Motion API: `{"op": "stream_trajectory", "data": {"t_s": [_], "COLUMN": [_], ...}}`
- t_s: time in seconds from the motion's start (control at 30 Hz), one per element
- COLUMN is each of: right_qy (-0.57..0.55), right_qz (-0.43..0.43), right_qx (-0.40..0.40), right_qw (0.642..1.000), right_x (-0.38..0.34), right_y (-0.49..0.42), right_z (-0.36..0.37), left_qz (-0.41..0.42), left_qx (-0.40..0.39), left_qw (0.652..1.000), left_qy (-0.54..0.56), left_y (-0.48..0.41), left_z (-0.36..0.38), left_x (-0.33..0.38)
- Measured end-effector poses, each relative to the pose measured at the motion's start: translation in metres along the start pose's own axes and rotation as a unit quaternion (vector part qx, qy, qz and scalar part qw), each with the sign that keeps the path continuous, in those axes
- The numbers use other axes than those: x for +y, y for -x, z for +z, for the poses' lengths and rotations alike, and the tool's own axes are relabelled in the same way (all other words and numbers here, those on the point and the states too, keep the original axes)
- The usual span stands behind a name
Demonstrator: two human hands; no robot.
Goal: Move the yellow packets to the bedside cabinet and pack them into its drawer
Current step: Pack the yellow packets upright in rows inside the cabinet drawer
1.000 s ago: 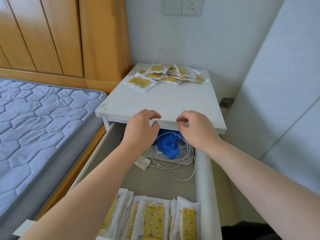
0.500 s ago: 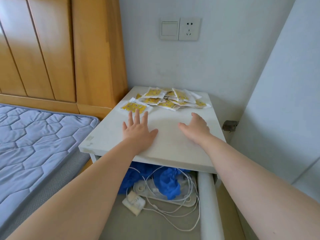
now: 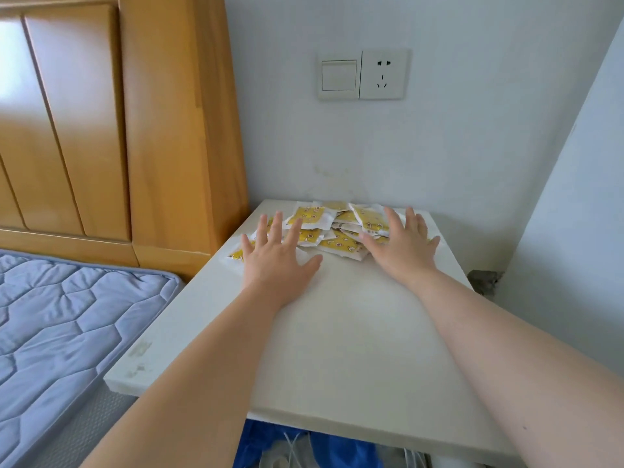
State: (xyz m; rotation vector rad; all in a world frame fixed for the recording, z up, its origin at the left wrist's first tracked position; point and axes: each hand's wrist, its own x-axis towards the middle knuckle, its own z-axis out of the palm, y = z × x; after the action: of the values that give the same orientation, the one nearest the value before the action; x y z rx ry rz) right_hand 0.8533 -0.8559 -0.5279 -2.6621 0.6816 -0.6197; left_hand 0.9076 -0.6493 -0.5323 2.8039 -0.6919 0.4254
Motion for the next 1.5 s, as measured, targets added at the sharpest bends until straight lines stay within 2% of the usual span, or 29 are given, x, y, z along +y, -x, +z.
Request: {"op": "stream_trajectory", "data": {"t_s": [0.07, 0.13, 0.27, 0.33, 0.57, 1.17, 1.33, 1.4, 1.5], "right_qy": [-0.036, -0.043, 0.033, 0.083, 0.087, 0.067, -0.014, -0.063, -0.071], "right_qz": [0.019, 0.042, 0.054, 0.032, -0.019, -0.080, -0.095, -0.077, -0.064], "right_qx": [0.052, 0.071, -0.052, -0.094, -0.118, -0.121, -0.137, -0.152, -0.111], "right_qw": [0.998, 0.996, 0.997, 0.992, 0.989, 0.987, 0.986, 0.983, 0.989], "right_x": [0.002, 0.005, 0.008, 0.008, 0.007, -0.008, -0.004, -0.003, -0.002], "right_y": [-0.013, -0.024, -0.040, -0.043, -0.024, 0.113, 0.149, 0.154, 0.150], "right_z": [0.002, 0.004, 0.013, 0.015, 0.008, -0.039, -0.058, -0.067, -0.078], "left_qz": [0.011, 0.008, 0.008, 0.018, 0.043, 0.071, 0.063, 0.055, 0.075], "left_qx": [0.039, 0.039, -0.067, -0.087, -0.112, -0.111, -0.087, -0.075, -0.050], "left_qw": [0.999, 0.999, 0.997, 0.995, 0.990, 0.990, 0.994, 0.996, 0.996], "left_qy": [0.009, 0.003, -0.028, -0.046, -0.068, -0.043, 0.001, 0.018, 0.001], "left_y": [-0.013, -0.025, -0.038, -0.040, -0.026, 0.102, 0.128, 0.133, 0.128], "left_z": [0.003, 0.008, 0.017, 0.016, 0.009, -0.031, -0.042, -0.047, -0.056], "left_x": [0.001, 0.000, -0.001, -0.001, 0.003, 0.043, 0.047, 0.046, 0.041]}}
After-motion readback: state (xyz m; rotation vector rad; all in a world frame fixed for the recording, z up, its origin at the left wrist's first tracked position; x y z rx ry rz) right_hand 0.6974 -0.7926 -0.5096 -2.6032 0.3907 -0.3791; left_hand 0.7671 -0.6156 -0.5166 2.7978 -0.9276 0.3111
